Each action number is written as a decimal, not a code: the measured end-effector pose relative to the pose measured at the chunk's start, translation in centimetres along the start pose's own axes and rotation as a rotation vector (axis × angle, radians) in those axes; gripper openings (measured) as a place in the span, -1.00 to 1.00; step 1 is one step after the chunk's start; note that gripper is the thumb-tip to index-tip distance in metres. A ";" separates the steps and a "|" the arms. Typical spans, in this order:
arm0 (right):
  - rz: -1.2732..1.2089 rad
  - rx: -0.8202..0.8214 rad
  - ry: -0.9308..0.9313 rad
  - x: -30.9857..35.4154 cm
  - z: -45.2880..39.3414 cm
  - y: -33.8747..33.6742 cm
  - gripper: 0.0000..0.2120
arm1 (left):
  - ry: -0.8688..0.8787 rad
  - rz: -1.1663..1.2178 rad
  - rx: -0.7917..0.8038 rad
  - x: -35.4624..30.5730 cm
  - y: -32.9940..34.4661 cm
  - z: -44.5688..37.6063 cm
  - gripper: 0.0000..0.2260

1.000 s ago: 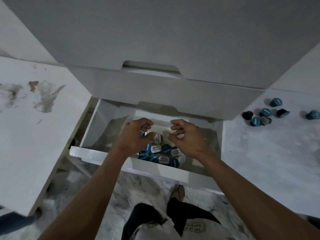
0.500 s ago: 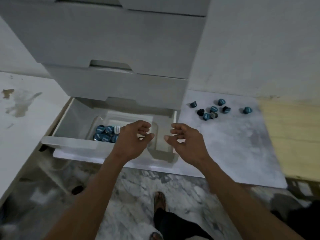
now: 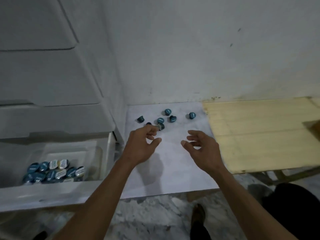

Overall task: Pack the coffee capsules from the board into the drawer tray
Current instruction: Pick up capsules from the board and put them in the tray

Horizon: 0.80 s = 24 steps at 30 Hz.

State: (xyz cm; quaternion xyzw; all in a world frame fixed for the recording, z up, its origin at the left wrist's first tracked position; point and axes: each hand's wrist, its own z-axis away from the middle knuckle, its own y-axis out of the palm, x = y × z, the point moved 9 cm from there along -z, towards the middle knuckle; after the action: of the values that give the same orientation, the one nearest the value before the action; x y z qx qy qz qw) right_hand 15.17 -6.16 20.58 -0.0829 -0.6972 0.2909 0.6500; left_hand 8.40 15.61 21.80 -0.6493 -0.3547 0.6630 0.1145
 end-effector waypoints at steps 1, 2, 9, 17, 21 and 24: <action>0.013 -0.008 0.004 -1.1 -1.5 -1.4 -0.56 | -0.009 -0.017 -0.004 -0.4 1.7 -1.5 -0.74; 0.023 -0.007 0.007 -2.0 -2.9 -2.5 -0.56 | -0.025 -0.033 -0.010 -0.6 3.1 -2.8 -0.74; 0.081 0.056 0.031 -8.9 -13.5 -6.3 -0.64 | -0.216 -0.116 -0.063 0.6 11.6 -10.1 -0.70; 0.134 0.118 0.053 -15.0 -22.0 -1.2 -0.62 | -0.358 -0.230 -0.078 5.9 16.8 -16.5 -0.65; 0.180 0.119 0.032 -17.4 -24.8 2.0 -0.61 | -0.373 -0.284 -0.036 8.1 19.1 -19.1 -0.63; 0.218 0.120 -0.005 -18.9 -26.2 3.9 -0.65 | -0.409 -0.294 -0.036 9.5 20.0 -20.1 -0.63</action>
State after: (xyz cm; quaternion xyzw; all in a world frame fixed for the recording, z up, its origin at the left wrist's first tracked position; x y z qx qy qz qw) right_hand 41.81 -4.50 1.98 -0.1182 -0.6672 0.4011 0.6164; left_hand 32.26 13.45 3.88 -0.4449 -0.4729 0.7504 0.1241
